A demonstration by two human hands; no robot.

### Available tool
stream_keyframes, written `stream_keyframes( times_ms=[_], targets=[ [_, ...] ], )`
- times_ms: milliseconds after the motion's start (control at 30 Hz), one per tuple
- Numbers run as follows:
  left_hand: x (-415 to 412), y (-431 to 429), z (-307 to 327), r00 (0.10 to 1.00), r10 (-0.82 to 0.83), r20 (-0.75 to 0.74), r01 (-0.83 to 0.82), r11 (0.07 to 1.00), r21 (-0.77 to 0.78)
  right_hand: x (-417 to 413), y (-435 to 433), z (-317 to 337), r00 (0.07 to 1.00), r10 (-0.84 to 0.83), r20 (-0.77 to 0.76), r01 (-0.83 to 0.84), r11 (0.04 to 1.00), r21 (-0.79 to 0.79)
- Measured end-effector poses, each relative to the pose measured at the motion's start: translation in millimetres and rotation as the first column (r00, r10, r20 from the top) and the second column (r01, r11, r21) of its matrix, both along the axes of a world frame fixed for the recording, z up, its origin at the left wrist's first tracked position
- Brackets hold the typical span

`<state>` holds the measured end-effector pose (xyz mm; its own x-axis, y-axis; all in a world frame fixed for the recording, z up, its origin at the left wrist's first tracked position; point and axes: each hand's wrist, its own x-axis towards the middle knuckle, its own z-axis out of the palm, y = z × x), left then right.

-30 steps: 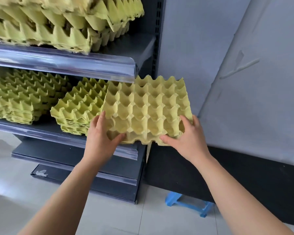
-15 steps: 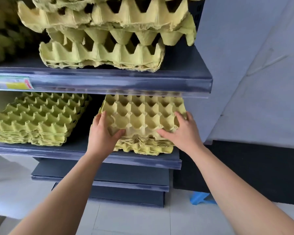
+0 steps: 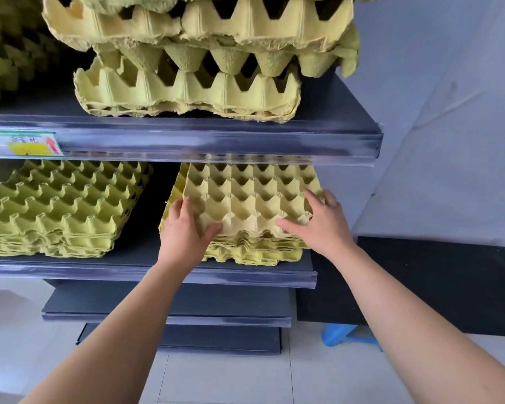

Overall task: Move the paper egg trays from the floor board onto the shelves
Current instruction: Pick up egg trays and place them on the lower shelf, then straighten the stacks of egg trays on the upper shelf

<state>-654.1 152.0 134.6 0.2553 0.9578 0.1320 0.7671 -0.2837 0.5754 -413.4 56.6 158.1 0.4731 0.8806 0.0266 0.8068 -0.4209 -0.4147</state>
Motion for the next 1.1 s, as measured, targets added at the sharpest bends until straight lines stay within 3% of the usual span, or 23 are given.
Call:
stream_keyframes(
  times_ms=[167, 333, 567, 733, 933, 1100],
  targets=[
    [0, -9, 4, 0.993, 0.015, -0.120, -0.001, 0.993, 0.121, -13, -10, 8, 0.981, 0.075, 0.178, -0.093, 0.991, 0.092],
    [-5, -35, 24, 0.980, -0.034, -0.197, 0.089, 0.957, 0.275, -34, -22, 26, 0.950, 0.234, 0.208, -0.261, 0.958, 0.118],
    [-38, -77, 77, 0.993, -0.052, -0.102, 0.089, 0.907, 0.412, -80, -46, 74, 0.910, 0.360, 0.206, -0.404, 0.883, 0.239],
    [-81, -80, 131, 1.000, 0.009, 0.011, -0.013, 0.866, 0.499, -120, -41, 127, 0.873, 0.413, 0.259, -0.482, 0.810, 0.333],
    [-145, -47, 191, 0.993, 0.078, 0.088, -0.115, 0.801, 0.588, -186, -4, 189, 0.842, 0.430, 0.325, -0.536, 0.729, 0.426],
    [-211, 2, 230, 0.994, 0.085, 0.068, -0.109, 0.781, 0.615, -254, 44, 230, 0.849, 0.396, 0.349, -0.526, 0.693, 0.493]
  ],
)
